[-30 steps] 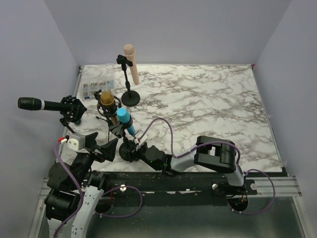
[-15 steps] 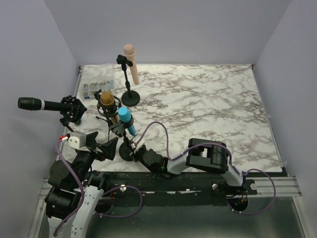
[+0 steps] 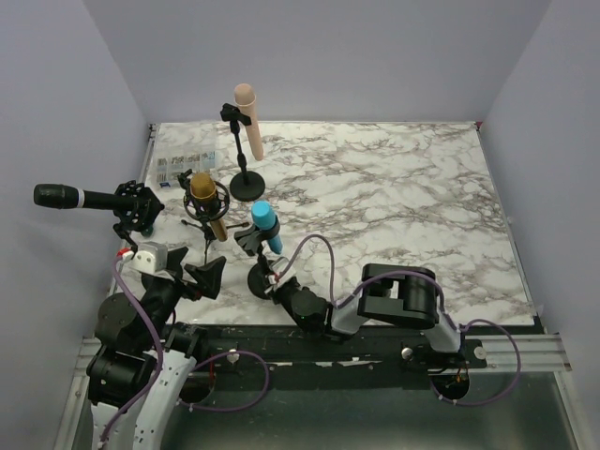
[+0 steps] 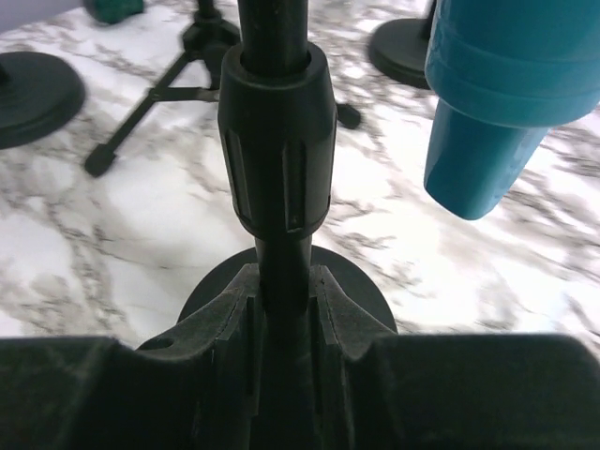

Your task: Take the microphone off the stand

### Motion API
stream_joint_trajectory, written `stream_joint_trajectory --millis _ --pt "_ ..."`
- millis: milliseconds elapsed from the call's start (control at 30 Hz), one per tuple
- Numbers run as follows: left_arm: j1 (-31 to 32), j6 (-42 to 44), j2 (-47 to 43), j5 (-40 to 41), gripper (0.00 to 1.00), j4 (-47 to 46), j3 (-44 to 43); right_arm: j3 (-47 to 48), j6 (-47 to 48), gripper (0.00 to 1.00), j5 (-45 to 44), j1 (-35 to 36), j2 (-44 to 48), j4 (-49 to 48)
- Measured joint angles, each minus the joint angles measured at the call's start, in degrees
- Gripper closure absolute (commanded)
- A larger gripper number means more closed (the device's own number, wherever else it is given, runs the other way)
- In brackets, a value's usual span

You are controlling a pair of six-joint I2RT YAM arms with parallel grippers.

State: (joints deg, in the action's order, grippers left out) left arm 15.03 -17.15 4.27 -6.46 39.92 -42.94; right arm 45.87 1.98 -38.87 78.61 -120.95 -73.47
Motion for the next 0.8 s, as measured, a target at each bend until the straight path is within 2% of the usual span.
stream_joint_trajectory --millis 267,467,700,800 --pt "0.0 0.0 0.6 0.0 0.01 0.0 0.0 -11.8 7.9 0.99 -10.1 -0.3 4.6 -9.2" --pt "0.0 0.2 2.2 -3.1 0.01 -1.2 0.0 -20.4 8.5 0.99 -14.8 -3.1 11.0 -9.8" --pt "0.0 -2.6 11.7 -12.3 0.03 -9.7 -0.3 -24.1 6.1 0.98 -17.5 -5.9 16.0 -6.5" --pt "0.4 -3.7 17.3 -14.6 0.03 -13.1 -1.9 -25.0 5.7 0.93 -17.4 -5.9 16.0 -6.6"
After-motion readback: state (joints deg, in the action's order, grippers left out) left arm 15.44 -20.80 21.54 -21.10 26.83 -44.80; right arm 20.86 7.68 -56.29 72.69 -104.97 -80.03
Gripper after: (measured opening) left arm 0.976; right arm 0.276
